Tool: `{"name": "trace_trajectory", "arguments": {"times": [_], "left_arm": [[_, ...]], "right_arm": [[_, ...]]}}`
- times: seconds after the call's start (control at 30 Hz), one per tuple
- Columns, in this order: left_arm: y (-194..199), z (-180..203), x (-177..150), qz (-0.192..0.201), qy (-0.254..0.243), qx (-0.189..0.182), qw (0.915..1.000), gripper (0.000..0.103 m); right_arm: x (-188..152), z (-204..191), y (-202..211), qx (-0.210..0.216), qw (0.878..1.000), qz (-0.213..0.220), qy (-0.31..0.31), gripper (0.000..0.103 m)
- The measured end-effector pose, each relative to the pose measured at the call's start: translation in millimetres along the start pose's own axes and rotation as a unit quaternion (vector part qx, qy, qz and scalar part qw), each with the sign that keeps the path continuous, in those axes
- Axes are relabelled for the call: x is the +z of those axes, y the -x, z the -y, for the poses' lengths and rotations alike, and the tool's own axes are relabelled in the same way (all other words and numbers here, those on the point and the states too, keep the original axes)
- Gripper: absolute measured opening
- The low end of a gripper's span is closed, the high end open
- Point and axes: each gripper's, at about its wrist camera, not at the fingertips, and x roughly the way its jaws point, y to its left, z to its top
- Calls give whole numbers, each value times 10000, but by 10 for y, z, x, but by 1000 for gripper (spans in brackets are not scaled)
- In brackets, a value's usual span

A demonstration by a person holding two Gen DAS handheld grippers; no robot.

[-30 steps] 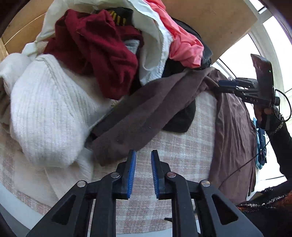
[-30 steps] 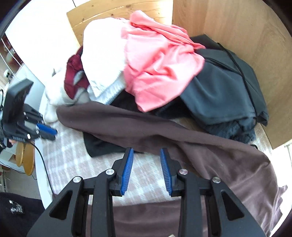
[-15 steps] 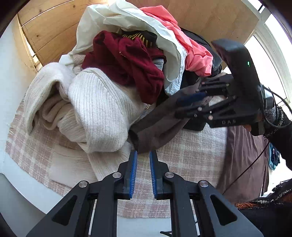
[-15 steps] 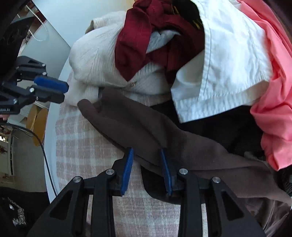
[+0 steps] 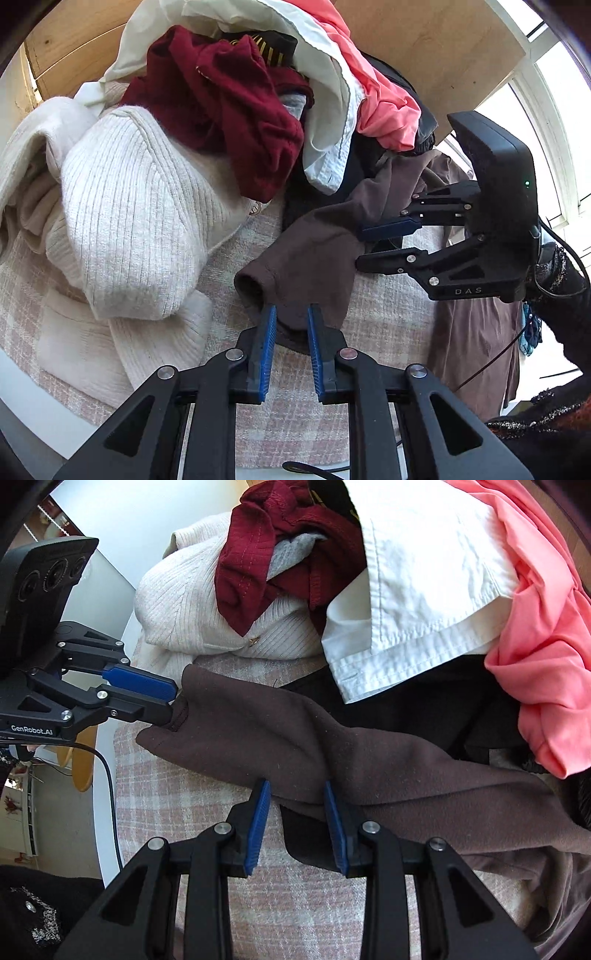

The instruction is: Fold clothes

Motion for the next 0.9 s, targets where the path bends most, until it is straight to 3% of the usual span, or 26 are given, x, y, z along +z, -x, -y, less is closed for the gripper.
{"name": "trace_trajectory", "arguments": {"times": [0.13,0.37,0.43,0.47,0.57,0.63,0.77,0.83,0.9], "left_arm": [[-86,-43,86,-108,-140,301,9994,17],[-172,-77,189,-125,-75,109,9998,22],[-175,-52,228,-143,-108,5,9998,2],[-161,-40,249,-143,-121,-77,9998,1],[93,-20,342,163,-89,-485,9987,1],[405,-23,434,532,-3,-754,9957,1],[1025,-91,678,1244,87,-803,9889,1],[1254,-119,802,1514,174,-920,9840,1],[1334,-93,882,1631,72,-857,9828,1]], "right_arm": [[7,-11,20,42,10000,23,-17,30],[-13,58,200,242,9993,136,-246,30],[-97,165,496,234,9983,393,-359,30],[-167,257,695,186,9974,552,-417,31],[-569,734,1317,-302,9940,847,-617,33],[-713,1103,1608,-817,9887,862,-914,41],[-1238,2064,2103,-1609,9743,697,-1413,41],[-1329,2305,2132,-1683,9711,589,-1586,41],[-1310,2313,2060,-1482,9748,619,-1550,41]]}}
